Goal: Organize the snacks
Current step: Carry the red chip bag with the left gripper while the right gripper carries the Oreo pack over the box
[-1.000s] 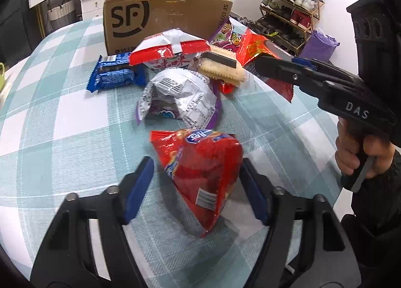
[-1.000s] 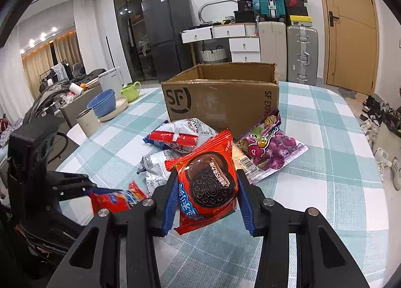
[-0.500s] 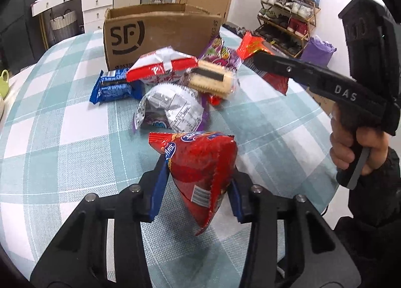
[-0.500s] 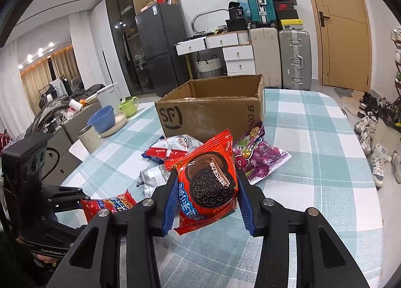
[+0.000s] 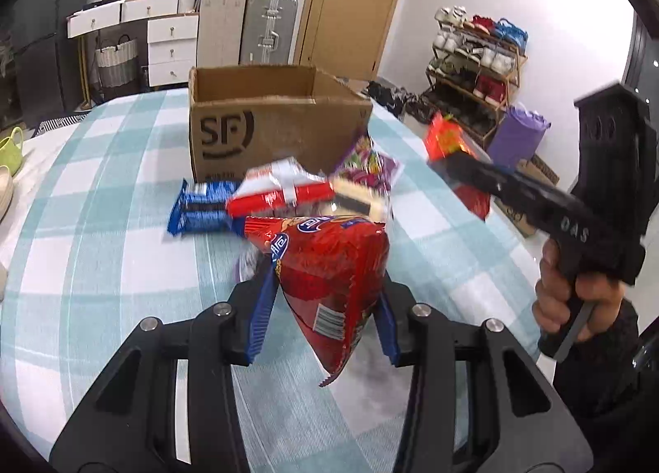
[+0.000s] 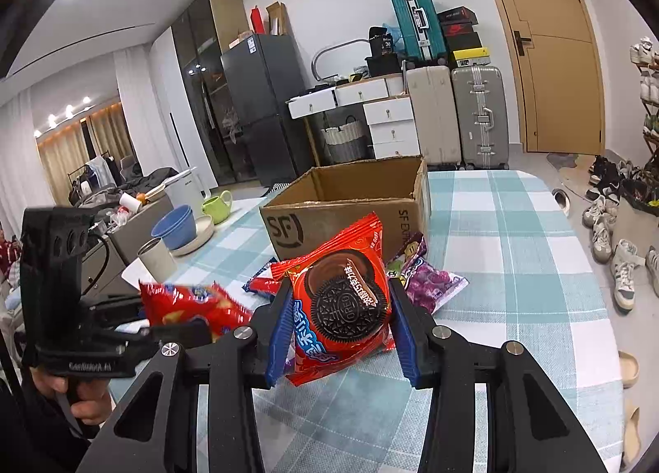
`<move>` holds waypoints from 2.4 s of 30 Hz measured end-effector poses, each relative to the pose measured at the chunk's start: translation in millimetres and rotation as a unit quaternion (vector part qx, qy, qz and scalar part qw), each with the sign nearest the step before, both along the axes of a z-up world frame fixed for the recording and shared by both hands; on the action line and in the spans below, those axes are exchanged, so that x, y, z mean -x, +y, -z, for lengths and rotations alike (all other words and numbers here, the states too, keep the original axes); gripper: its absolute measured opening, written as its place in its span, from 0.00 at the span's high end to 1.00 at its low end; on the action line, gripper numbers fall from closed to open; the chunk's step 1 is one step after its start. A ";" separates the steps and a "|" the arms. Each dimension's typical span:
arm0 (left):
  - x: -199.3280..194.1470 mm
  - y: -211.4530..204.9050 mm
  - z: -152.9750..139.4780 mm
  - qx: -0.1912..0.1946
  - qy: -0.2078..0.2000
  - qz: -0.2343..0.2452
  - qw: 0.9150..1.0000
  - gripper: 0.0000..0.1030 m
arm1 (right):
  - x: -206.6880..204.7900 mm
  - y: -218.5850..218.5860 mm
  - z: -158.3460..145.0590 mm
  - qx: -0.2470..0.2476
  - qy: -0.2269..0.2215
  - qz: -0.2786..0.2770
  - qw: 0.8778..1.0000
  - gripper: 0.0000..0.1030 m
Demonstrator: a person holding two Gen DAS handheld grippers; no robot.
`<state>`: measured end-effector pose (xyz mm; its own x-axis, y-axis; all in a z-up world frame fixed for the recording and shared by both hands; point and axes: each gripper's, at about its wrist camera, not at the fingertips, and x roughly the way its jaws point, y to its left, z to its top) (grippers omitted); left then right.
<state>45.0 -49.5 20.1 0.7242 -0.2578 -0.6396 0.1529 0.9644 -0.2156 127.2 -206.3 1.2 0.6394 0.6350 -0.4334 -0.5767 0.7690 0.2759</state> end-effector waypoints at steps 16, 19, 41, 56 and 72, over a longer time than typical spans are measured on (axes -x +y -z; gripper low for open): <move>-66.1 21.0 -43.1 0.006 -0.030 -0.033 0.999 0.61 | -30.9 14.1 -30.4 0.004 -0.007 -0.003 1.000 0.58; -77.4 25.6 -50.7 0.004 -0.034 -0.038 0.999 0.61 | -37.9 19.0 -37.5 0.005 -0.009 -0.004 1.000 0.58; -161.4 51.2 -74.7 -0.021 -0.041 -0.071 0.996 0.61 | -112.0 57.0 -53.4 0.040 -0.003 -0.003 0.999 0.58; -219.8 61.4 -44.8 -0.038 -0.023 -0.087 0.995 0.61 | -152.6 69.6 -36.5 0.051 0.016 -0.012 0.999 0.58; -255.3 48.5 -30.9 -0.063 -0.018 -0.079 0.995 0.61 | -176.1 75.8 -28.0 0.052 0.022 -0.023 0.998 0.58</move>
